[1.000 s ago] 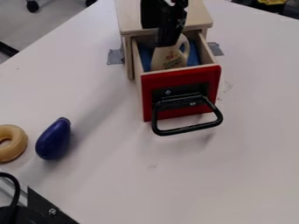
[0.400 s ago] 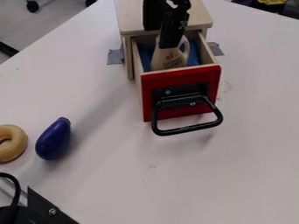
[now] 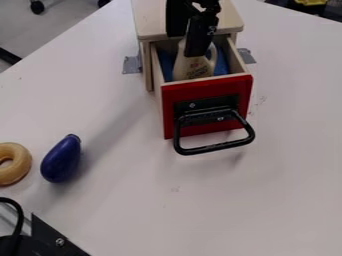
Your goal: Take the white bottle out of the drawer and place it on the bottom left of the table
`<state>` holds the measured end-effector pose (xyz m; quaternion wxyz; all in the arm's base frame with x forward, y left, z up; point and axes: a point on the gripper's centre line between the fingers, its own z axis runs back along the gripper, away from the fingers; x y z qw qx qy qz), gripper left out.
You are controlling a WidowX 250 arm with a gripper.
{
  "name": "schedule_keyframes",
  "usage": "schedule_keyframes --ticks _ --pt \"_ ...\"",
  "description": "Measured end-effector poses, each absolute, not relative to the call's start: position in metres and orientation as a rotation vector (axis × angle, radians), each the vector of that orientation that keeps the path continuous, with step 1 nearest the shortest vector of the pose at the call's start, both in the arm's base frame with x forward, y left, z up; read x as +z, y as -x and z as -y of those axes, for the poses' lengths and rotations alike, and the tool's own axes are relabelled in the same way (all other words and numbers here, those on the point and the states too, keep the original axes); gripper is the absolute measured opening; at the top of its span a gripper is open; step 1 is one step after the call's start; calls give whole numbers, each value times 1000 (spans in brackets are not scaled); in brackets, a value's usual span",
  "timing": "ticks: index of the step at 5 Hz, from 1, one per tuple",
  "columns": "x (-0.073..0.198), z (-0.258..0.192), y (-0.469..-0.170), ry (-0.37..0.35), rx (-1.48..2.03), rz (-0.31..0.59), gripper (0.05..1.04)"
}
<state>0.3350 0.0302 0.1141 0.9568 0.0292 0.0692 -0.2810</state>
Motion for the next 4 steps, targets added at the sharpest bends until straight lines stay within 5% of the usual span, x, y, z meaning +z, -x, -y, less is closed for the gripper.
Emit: schedule_keyframes --ticks 1,3,4 --pt "107 -30 -337 -61 -567 -150 965" --pt "97 -33 -336 -74 -501 -134 490" --pt "98 -35 -333 -84 -492 -126 489"
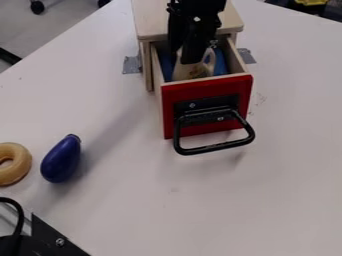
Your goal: Take the white bottle out of the drawer and place it on the bottom left of the table
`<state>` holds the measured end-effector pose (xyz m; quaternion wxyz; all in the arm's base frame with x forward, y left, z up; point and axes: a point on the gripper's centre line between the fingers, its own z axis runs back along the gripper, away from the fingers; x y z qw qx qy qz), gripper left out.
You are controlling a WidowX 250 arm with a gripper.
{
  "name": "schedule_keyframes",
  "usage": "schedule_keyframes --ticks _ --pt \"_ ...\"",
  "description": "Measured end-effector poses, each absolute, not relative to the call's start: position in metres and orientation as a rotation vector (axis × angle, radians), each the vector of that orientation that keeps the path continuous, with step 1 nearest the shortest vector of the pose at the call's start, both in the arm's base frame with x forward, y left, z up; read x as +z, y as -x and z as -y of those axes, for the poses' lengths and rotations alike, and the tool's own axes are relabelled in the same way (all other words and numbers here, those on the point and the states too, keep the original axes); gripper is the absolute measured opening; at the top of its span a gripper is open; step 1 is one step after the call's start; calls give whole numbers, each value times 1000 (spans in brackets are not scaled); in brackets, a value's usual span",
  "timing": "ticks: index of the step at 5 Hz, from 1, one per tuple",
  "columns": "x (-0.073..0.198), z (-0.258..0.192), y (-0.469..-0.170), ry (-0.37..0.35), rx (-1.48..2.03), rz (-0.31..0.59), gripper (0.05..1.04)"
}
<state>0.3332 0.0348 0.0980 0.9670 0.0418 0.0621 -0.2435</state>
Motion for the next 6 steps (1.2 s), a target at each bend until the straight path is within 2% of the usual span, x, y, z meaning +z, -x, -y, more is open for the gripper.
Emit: schedule_keyframes --ticks 1,2,3,4,6 --pt "110 -37 -326 -86 -480 -122 489" --pt "142 -41 -315 -82 -455 -52 489" --pt "160 -49 -304 -84 -439 -27 489" --pt "174 -57 -290 -89 -419 -16 489" --pt "184 -77 -261 -67 -374 3 489"
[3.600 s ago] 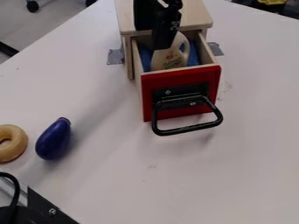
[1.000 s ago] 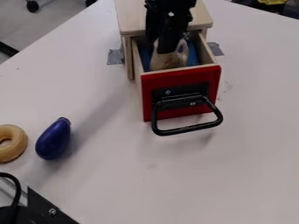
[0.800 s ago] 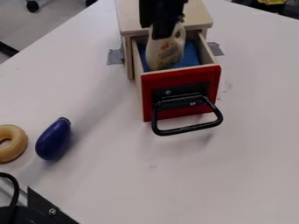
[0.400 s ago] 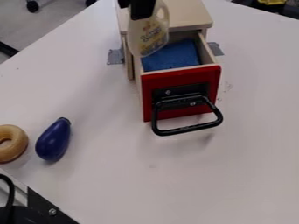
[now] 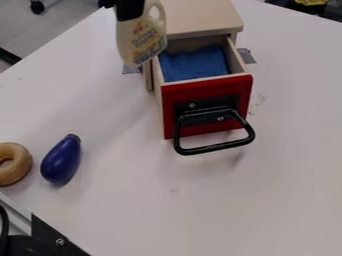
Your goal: Take the white bottle out of the drawer and place it on the bottom left of the table
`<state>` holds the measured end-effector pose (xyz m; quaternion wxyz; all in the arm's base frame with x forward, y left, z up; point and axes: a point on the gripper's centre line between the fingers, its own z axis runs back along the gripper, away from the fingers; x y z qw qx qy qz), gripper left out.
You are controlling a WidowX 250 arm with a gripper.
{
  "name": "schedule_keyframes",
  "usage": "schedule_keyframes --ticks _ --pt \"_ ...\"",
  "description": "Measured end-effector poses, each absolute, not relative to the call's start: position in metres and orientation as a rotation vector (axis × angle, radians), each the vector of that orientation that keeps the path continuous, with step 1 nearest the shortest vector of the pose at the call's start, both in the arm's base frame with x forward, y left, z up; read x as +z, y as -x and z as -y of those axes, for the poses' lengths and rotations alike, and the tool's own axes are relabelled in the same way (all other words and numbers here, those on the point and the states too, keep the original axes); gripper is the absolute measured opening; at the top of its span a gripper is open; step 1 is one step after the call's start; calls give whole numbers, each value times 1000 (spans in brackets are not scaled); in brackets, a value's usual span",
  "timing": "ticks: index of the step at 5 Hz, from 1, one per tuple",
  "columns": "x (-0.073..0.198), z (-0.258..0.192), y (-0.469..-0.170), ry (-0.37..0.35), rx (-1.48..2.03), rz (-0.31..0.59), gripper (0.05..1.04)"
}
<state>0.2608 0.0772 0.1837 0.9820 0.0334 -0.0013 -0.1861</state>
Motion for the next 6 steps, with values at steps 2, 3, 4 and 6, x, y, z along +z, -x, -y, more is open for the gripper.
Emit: schedule_keyframes --ticks 2,3,4,6 --pt "178 -101 -240 -68 -316 -32 489" --pt "173 -114 -233 -77 -284 -44 489" --pt "162 -127 -223 -91 -250 -60 489" --pt "139 -153 -210 -130 -220 -116 489"
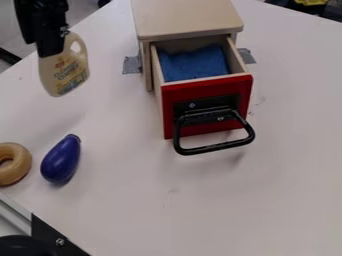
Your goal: Take the white bottle out of the drawer and place it on the bottom left of the table
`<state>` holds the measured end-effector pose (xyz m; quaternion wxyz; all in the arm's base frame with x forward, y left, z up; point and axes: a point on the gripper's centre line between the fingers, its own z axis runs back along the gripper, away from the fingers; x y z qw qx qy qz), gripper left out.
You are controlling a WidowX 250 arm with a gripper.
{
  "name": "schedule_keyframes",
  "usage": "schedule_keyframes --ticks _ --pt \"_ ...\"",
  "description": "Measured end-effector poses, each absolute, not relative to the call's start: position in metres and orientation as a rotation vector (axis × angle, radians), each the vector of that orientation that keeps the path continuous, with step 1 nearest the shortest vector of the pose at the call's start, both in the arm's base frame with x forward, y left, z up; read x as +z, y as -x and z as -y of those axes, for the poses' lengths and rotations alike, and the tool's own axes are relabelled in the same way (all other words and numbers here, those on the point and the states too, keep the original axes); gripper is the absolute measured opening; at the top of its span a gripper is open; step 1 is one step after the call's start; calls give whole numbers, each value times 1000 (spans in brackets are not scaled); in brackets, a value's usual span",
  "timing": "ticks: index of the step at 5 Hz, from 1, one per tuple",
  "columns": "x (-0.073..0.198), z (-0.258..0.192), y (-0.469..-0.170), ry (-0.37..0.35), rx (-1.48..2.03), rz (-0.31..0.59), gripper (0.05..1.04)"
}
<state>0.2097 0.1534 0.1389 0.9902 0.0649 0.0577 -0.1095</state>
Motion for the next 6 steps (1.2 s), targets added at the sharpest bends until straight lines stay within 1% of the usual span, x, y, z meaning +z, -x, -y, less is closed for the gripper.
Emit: schedule_keyframes --ticks 1,4,5,6 --pt "119 -165 -201 -121 -201 -169 489" --pt "74 -178 -195 -72 -185 -253 489" --pt "65 -180 -194 -74 -185 -252 540" --pt "62 -181 -193 -74 -176 -261 841"
